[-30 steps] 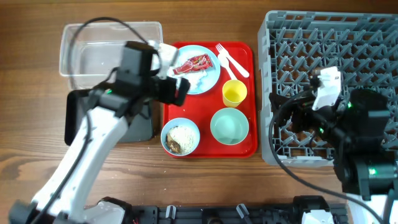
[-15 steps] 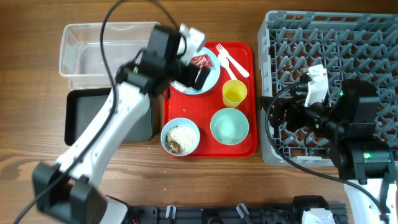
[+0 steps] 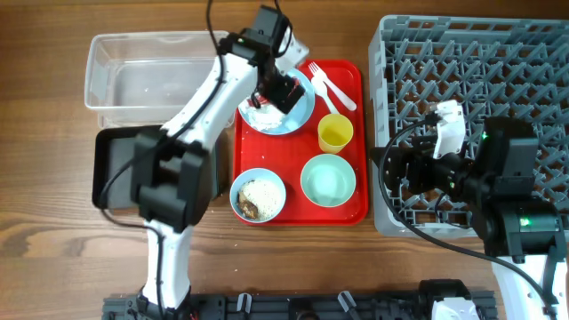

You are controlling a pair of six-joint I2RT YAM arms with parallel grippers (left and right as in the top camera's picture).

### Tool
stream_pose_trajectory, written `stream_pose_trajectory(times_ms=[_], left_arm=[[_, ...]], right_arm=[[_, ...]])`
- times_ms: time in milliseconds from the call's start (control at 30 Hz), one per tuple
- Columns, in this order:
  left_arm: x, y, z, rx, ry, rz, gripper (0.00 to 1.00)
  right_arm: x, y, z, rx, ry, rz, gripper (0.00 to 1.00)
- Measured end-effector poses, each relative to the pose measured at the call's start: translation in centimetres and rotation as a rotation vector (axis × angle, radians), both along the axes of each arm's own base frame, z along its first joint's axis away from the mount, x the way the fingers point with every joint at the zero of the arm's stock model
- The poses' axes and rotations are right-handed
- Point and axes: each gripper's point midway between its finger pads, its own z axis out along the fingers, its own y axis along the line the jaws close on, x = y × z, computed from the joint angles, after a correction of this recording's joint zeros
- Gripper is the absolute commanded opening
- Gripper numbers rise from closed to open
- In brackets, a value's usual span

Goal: Sort waste into correct bins and load items into the dishwasher rack
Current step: 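Reach left gripper to blue plate and grasp red wrapper and tissue, then carry tissue to clear bin and release it with left gripper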

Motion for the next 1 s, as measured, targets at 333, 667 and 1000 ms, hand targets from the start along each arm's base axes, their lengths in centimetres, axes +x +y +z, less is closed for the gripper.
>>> stream_pose_trajectory(times_ms=[333,667,1000], left_arm=[[-0.2,0.6,-4.3,0.080,0.051,-0.084,0.98],[-0.1,0.5,-6.2,0.089,0.072,-0.100,0.40],[0.4,0.4,-6.1,0.078,0.056,-0.057,0.04]], right_arm=[[0.0,0.0,0.0,0.000,0.002,0.000,1.00],[-0.1,0.0,-0.2,0.000,0.010,0.000,1.00],[-0.1,0.0,-0.2,0.000,0.010,0.000,1.00]])
